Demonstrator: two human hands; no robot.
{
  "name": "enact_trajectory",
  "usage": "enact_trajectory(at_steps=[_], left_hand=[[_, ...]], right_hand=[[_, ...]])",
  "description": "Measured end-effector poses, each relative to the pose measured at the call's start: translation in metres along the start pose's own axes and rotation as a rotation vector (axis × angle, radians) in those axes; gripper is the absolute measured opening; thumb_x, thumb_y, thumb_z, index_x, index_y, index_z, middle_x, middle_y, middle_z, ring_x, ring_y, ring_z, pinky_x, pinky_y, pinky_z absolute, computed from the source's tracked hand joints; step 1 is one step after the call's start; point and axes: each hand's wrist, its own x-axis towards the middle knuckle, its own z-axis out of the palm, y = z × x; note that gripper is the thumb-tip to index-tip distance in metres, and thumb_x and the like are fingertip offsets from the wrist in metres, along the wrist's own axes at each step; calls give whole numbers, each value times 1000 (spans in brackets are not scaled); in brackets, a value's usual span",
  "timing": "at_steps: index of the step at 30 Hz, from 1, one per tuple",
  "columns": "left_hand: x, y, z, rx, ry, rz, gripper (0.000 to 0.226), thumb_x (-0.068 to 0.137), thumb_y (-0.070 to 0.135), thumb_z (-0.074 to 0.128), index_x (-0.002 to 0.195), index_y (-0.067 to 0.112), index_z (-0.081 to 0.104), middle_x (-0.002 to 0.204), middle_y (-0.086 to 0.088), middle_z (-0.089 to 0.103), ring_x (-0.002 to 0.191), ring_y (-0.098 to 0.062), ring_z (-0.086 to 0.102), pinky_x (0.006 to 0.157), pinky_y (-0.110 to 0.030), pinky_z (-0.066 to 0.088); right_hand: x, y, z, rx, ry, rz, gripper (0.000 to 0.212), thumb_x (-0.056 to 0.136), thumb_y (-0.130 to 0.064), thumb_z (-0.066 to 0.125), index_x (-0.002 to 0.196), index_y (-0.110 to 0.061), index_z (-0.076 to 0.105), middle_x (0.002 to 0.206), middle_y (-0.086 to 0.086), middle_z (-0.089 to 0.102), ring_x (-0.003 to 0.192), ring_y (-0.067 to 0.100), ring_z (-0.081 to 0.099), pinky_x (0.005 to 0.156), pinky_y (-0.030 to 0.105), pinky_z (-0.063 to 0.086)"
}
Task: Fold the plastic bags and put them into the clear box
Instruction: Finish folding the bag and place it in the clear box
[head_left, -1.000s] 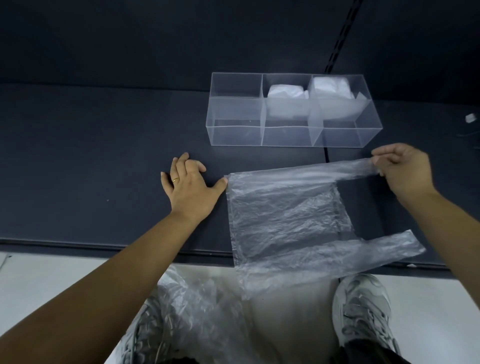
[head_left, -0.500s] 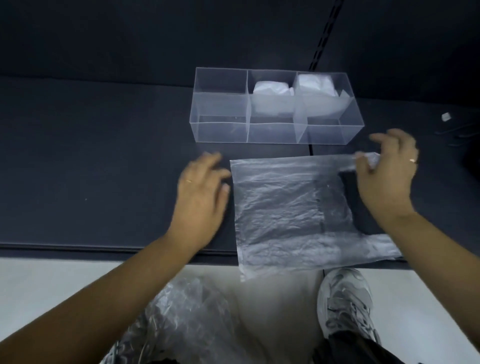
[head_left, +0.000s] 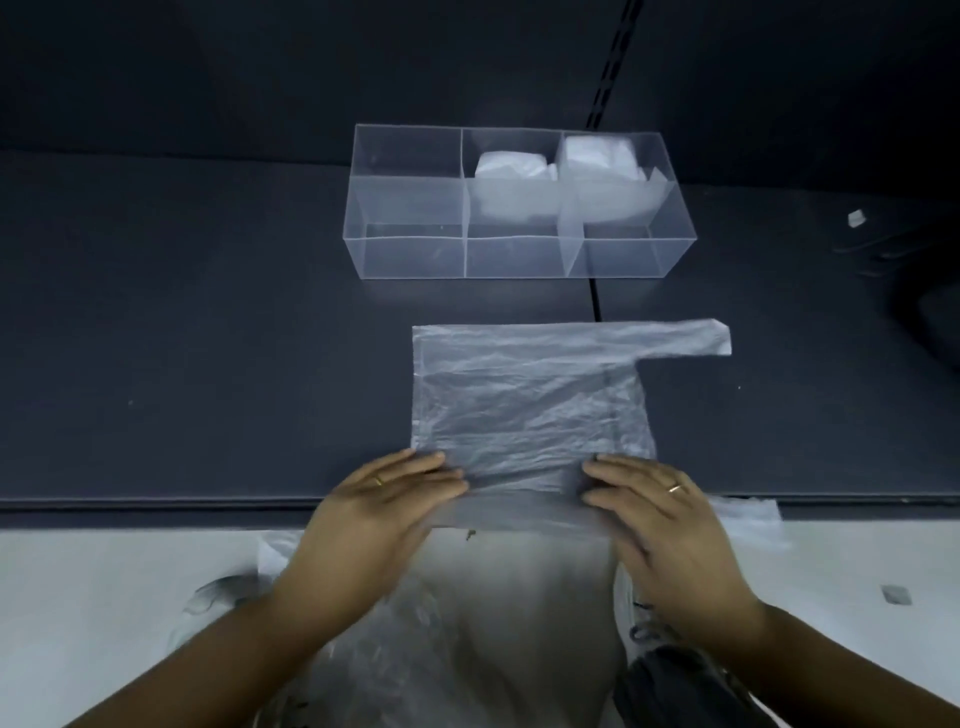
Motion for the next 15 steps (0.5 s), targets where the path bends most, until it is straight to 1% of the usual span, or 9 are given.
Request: enact_trajectory(at_steps=[1, 3, 4, 5, 7, 9, 11, 13, 15], left_hand=[[-3, -3, -10, -81, 0, -127, 34, 98, 32, 41, 109, 25, 73, 119, 10, 65, 113, -13, 61, 99, -19, 36], [-9, -11, -33, -256, -23, -342, 22, 92, 34, 54, 102, 45, 69, 116, 27, 62, 110, 5, 56, 95, -6, 34], [-12, -13, -44, -359, -28, -416, 18, 90, 37, 60, 93, 52, 70, 106, 31, 65, 103, 11, 58, 89, -2, 37], [-15, -15, -53, -447, -9, -478, 18, 86, 38, 64, 84, 54, 71, 94, 29, 70, 93, 13, 62, 82, -1, 41], [-15, -22, -72, -602, 46, -570, 17, 76, 35, 65, 81, 47, 75, 84, 16, 74, 82, 7, 67, 72, -2, 45], [-10, -30, -86, -717, 52, -632, 17, 72, 37, 67, 86, 36, 77, 86, 8, 75, 84, -1, 70, 69, -4, 46], [2, -40, -93, -745, 79, -672, 24, 68, 45, 69, 87, 34, 78, 87, 7, 75, 84, -2, 70, 67, -3, 45], [20, -51, -92, -707, 119, -724, 20, 66, 47, 70, 81, 36, 78, 82, 11, 75, 79, 3, 68, 64, -1, 43], [37, -63, -82, -662, 134, -756, 9, 73, 41, 72, 74, 33, 77, 77, 12, 74, 72, 6, 67, 65, -4, 44]], right_hand=[[0, 3, -8, 17, -7, 33, 29, 87, -24, 49, 93, -12, 75, 112, 1, 70, 107, 14, 61, 93, 28, 41], [3, 11, -26, 29, -57, 116, 24, 92, -23, 54, 93, -13, 76, 104, -2, 72, 98, 8, 60, 87, 21, 40], [5, 15, -37, 51, -111, 171, 20, 95, -24, 57, 94, -15, 75, 100, -6, 73, 93, 6, 62, 84, 19, 43], [8, 18, -49, 101, -185, 226, 21, 96, -27, 56, 95, -18, 75, 98, -11, 73, 89, 4, 64, 81, 20, 45], [13, 25, -73, 247, -325, 293, 27, 89, -40, 51, 94, -25, 73, 95, -18, 70, 87, -2, 65, 77, 18, 47], [21, 33, -90, 408, -390, 348, 29, 86, -45, 51, 87, -27, 73, 90, -12, 70, 82, 3, 66, 74, 15, 47], [32, 44, -96, 508, -358, 418, 29, 85, -45, 54, 80, -24, 73, 80, -3, 68, 73, 14, 64, 69, 17, 45], [44, 56, -88, 570, -281, 532, 32, 81, -47, 58, 74, -19, 73, 73, 3, 67, 64, 11, 61, 65, 16, 46], [53, 67, -69, 562, -209, 687, 37, 81, -45, 63, 69, -11, 70, 63, 3, 64, 55, 6, 54, 60, 19, 45]])
